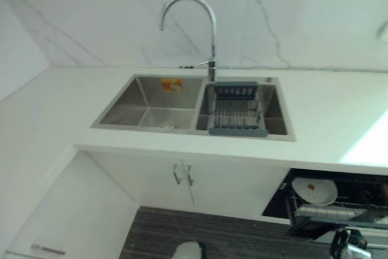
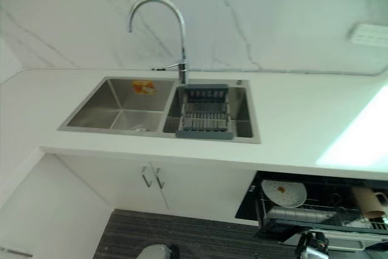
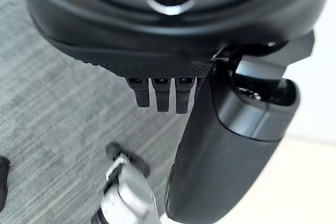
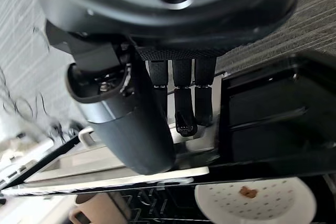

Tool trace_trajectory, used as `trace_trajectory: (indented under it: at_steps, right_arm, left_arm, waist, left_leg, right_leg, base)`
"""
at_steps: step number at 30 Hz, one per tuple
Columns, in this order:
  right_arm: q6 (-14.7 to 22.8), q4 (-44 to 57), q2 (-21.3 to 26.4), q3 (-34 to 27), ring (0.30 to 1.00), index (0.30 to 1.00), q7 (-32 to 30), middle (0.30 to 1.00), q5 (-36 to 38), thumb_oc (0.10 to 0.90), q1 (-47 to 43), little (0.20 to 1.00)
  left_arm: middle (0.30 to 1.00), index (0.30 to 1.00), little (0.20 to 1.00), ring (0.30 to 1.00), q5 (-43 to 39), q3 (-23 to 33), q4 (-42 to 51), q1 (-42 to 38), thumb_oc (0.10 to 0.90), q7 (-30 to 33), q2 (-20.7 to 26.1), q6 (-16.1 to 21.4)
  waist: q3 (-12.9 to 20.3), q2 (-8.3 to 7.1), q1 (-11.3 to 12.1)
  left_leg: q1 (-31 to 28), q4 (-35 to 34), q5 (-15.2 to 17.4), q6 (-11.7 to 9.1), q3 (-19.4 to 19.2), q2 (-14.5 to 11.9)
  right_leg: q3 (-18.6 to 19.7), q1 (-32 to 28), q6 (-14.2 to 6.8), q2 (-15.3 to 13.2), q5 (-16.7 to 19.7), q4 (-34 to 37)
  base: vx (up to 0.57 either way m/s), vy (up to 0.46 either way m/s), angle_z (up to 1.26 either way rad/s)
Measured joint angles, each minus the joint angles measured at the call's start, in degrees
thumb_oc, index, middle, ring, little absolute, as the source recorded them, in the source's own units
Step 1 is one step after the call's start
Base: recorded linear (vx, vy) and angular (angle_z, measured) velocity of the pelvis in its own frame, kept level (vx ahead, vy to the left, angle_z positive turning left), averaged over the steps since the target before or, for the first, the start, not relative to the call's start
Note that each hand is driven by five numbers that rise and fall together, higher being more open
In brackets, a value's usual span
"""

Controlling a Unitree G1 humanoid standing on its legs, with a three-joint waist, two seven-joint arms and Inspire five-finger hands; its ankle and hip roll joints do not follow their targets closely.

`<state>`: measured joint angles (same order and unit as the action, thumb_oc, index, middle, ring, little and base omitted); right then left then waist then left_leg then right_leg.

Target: Place the dishes in the dishwasher.

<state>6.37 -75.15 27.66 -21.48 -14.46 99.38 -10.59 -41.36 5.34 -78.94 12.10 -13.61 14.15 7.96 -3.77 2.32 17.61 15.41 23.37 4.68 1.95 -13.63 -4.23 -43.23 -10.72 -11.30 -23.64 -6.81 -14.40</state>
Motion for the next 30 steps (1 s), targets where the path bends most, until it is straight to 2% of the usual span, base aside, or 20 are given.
trace_trajectory:
  at_steps: [5,9,10,11,12,13,14,16,17,18,19,20,22,23,24,25,27,28,29,30]
  right_arm:
    - [3.30,-0.03,3.42,-1.93,0.300,0.300,-1.65,0.300,1.99,0.400,-0.89,0.300]
    - [2.16,-0.09,5.33,-2.31,0.300,0.300,-3.08,0.300,2.15,0.400,-2.52,0.300]
    - [2.37,-0.29,5.09,-2.55,0.300,0.300,-3.28,0.300,2.40,0.400,-3.91,0.300]
    - [3.65,-2.51,5.46,-3.06,0.300,0.300,-3.64,0.300,2.52,0.400,-6.19,0.300]
    - [3.87,-3.08,5.83,-3.10,0.300,0.300,-4.00,0.300,2.55,0.400,-7.19,0.300]
    - [3.87,-3.08,6.28,-3.10,0.300,0.300,-4.04,0.300,2.55,0.400,-7.38,0.300]
    - [3.87,-3.08,7.40,-3.05,0.300,0.300,-4.09,0.300,2.52,0.400,-7.45,0.300]
    - [3.91,-3.11,8.69,-3.05,0.300,0.300,-4.80,0.300,2.50,0.400,-7.45,0.300]
    - [3.91,-3.17,9.13,-3.05,0.300,0.300,-4.90,0.300,2.44,0.400,-7.45,0.300]
    - [3.86,-3.25,9.76,-2.97,0.300,0.300,-4.91,0.300,1.80,0.400,-8.19,0.300]
    - [3.40,-3.25,11.32,-2.60,0.300,0.300,-4.84,0.300,1.03,0.400,-8.84,0.300]
    - [2.57,-3.26,13.05,-1.65,0.300,0.300,-4.70,0.300,-0.31,0.400,-8.82,0.300]
    - [1.17,-3.25,13.52,0.02,0.300,0.300,-4.23,0.300,-1.85,0.400,-9.47,0.300]
    - [-0.40,-3.23,13.34,0.16,0.300,0.300,-3.47,0.300,-2.62,0.400,-10.51,0.300]
    - [-0.44,-3.25,13.70,0.10,0.300,0.300,-3.41,0.300,-2.66,0.400,-11.85,0.300]
    - [-0.76,-3.12,14.35,0.17,0.300,0.300,-3.01,0.300,-2.69,0.400,-11.62,0.300]
    - [-3.09,-2.90,12.80,1.04,0.300,0.300,-1.40,0.300,-4.69,0.400,-12.32,0.300]
    - [-6.70,-0.18,9.15,2.06,0.300,0.300,2.22,0.300,-7.11,0.400,-13.24,0.300]
    - [-9.27,1.07,6.93,2.92,0.481,0.481,4.45,0.481,-8.31,0.521,-13.81,0.481]
    - [-10.38,3.16,5.13,4.67,0.900,0.900,5.58,0.900,-10.13,0.800,-13.17,0.900]
  left_arm:
    - [0.900,0.900,0.900,0.900,-0.03,0.21,-1.15,0.69,0.800,-0.93,0.01,1.40]
    - [0.900,0.900,0.900,0.900,-0.21,-0.21,-1.33,0.45,0.800,-1.79,0.09,2.25]
    - [0.900,0.900,0.900,0.900,-0.29,-0.61,-0.96,0.15,0.800,-2.02,0.25,2.36]
    - [0.900,0.900,0.900,0.900,-0.59,-0.61,-0.17,0.16,0.800,-2.09,0.32,2.53]
    - [0.900,0.900,0.900,0.900,-0.61,-0.64,0.51,0.11,0.800,-2.11,0.68,2.56]
    - [0.900,0.900,0.900,0.900,-0.61,-0.68,0.66,0.09,0.800,-2.09,0.70,2.52]
    - [0.900,0.900,0.900,0.900,-0.61,-1.41,0.65,-0.12,0.800,-2.08,0.58,2.42]
    - [0.900,0.900,0.900,0.900,-0.60,-2.63,0.87,-0.25,0.800,-2.20,0.56,2.42]
    - [0.900,0.900,0.900,0.900,-0.59,-2.74,0.92,-0.40,0.800,-2.21,0.57,2.40]
    - [0.900,0.900,0.900,0.900,-0.59,-2.38,0.82,-0.67,0.800,-2.45,0.57,2.32]
    - [0.900,0.900,0.900,0.900,-0.59,-2.27,0.29,-0.07,0.800,-2.68,0.34,2.00]
    - [0.900,0.900,0.900,0.900,-0.63,-2.40,-0.38,0.80,0.800,-2.56,-0.35,1.69]
    - [0.900,0.900,0.900,0.900,-0.66,-2.81,1.24,0.95,0.800,-3.23,-0.32,1.76]
    - [0.900,0.900,0.900,0.900,-0.66,-2.64,1.56,-0.66,0.800,-3.33,-0.21,1.69]
    - [0.900,0.900,0.900,0.900,-0.60,-2.71,1.25,-1.22,0.800,-3.67,-0.10,1.62]
    - [0.900,0.900,0.900,0.900,-0.58,-2.84,1.15,-1.49,0.800,-3.48,-0.26,1.22]
    - [0.900,0.900,0.900,0.900,-0.54,-3.03,2.65,-1.53,0.800,-4.12,-0.41,1.24]
    - [0.900,0.900,0.900,0.900,-0.49,-3.18,4.09,-3.19,0.800,-4.67,-0.01,1.24]
    - [0.900,0.900,0.900,0.900,-0.45,-4.75,3.79,-3.41,0.800,-4.63,-0.01,1.12]
    - [0.900,0.900,0.900,0.900,-0.40,-5.27,4.33,-2.84,0.800,-4.52,0.33,1.09]
  waist:
    - [-0.07,0.34,-0.16]
    - [-0.27,1.69,-0.64]
    - [-1.15,2.16,-0.34]
    - [-1.92,2.50,-0.10]
    - [-2.76,2.21,-0.46]
    - [-2.91,2.07,-0.47]
    - [-2.92,2.56,-1.39]
    - [-3.12,3.13,-2.33]
    - [-3.31,2.92,-2.41]
    - [-4.01,2.01,-3.56]
    - [-4.68,3.47,-4.11]
    - [-4.59,5.62,-4.95]
    - [-4.77,5.29,-4.59]
    - [-5.34,3.73,-5.23]
    - [-6.18,3.73,-5.49]
    - [-6.12,5.17,-5.49]
    - [-6.18,4.91,-4.41]
    - [-6.12,2.14,-4.24]
    - [-5.72,3.16,-4.66]
    - [-5.42,3.53,-4.90]
  left_leg:
    - [3.38,4.57,3.36,2.82,2.92,5.38]
    - [2.53,3.62,4.24,4.57,7.66,10.73]
    - [1.24,1.49,3.31,6.37,8.20,11.76]
    - [0.79,-0.43,1.61,6.58,8.84,12.38]
    - [0.65,-2.41,-0.18,6.24,9.45,13.18]
    - [0.73,-3.80,-1.17,6.11,9.42,13.86]
    - [1.41,-5.15,-2.02,4.84,10.00,15.11]
    - [0.66,-8.69,-2.36,3.89,10.40,15.44]
    - [-0.15,-11.99,-2.11,1.78,9.11,15.36]
    - [-0.54,-11.93,-0.57,0.52,6.46,15.55]
    - [-0.31,-5.78,1.19,1.57,5.25,14.08]
    - [-0.70,-5.40,-0.56,5.13,5.65,14.07]
    - [-0.82,-10.95,-1.73,1.88,6.02,15.07]
    - [-0.72,-11.65,-0.06,-1.45,4.71,15.88]
    - [1.44,-2.47,2.19,2.47,4.10,14.06]
    - [1.28,-0.57,1.89,6.69,4.60,12.59]
    - [-0.31,-4.18,0.50,3.71,4.75,12.61]
    - [0.52,-6.14,1.34,-1.47,3.55,12.92]
    - [0.24,7.18,6.12,-0.82,4.85,9.46]
    - [-3.48,3.47,8.24,3.25,6.50,8.22]
  right_leg:
    - [0.01,-2.69,0.50,-2.60,-0.01,-1.25]
    - [2.35,-2.24,2.98,-8.04,3.48,-11.43]
    - [3.77,-1.40,1.64,-8.49,0.81,-13.29]
    - [3.67,-0.33,0.93,-6.72,-2.21,-12.32]
    - [2.07,-0.10,2.22,-4.60,-3.65,-9.53]
    - [1.46,-0.94,1.76,-3.88,-3.21,-6.80]
    - [1.34,-1.42,-0.37,-3.59,-1.63,-5.51]
    - [0.77,-1.71,0.52,-3.63,-0.14,-5.39]
    - [-0.11,-1.70,1.19,-3.63,1.22,-4.01]
    - [-0.85,-1.67,0.48,-5.81,2.51,-3.06]
    - [0.45,-1.58,-1.34,-5.90,1.21,-5.73]
    - [2.17,-1.75,-1.45,-6.31,0.67,-8.46]
    - [3.03,0.42,-0.05,-6.05,0.65,-7.54]
    - [1.81,1.00,-0.52,-7.44,1.53,-5.80]
    - [2.87,2.15,-3.04,-8.00,-0.03,-7.94]
    - [3.79,2.10,-3.83,-7.37,-1.98,-10.42]
    - [4.78,2.65,-1.57,-6.96,-3.11,-11.44]
    - [1.45,3.42,-2.68,-5.37,-2.03,-5.77]
    - [0.43,3.07,-2.39,-3.55,-2.79,-6.23]
    - [0.94,2.94,-2.37,-3.15,-3.35,-8.29]
  base:
    - [0.16,0.143,0.73]
    - [0.16,0.158,0.79]
    - [0.15,0.130,0.52]
    - [0.14,0.139,0.30]
    - [0.10,0.126,0.18]
    - [0.10,0.134,0.39]
    - [0.09,0.134,0.55]
    - [0.08,0.142,0.61]
    - [0.06,0.145,0.49]
    - [0.04,0.124,0.40]
    - [0.03,0.116,0.35]
    - [0.01,0.090,0.18]
    - [-0.01,0.045,0.15]
    - [-0.02,-0.017,0.20]
    - [-0.03,-0.037,0.20]
    - [-0.03,-0.056,0.05]
    - [-0.04,-0.101,-0.07]
    - [-0.07,-0.198,0.07]
    - [-0.07,-0.268,0.08]
    - [-0.05,-0.252,-0.04]
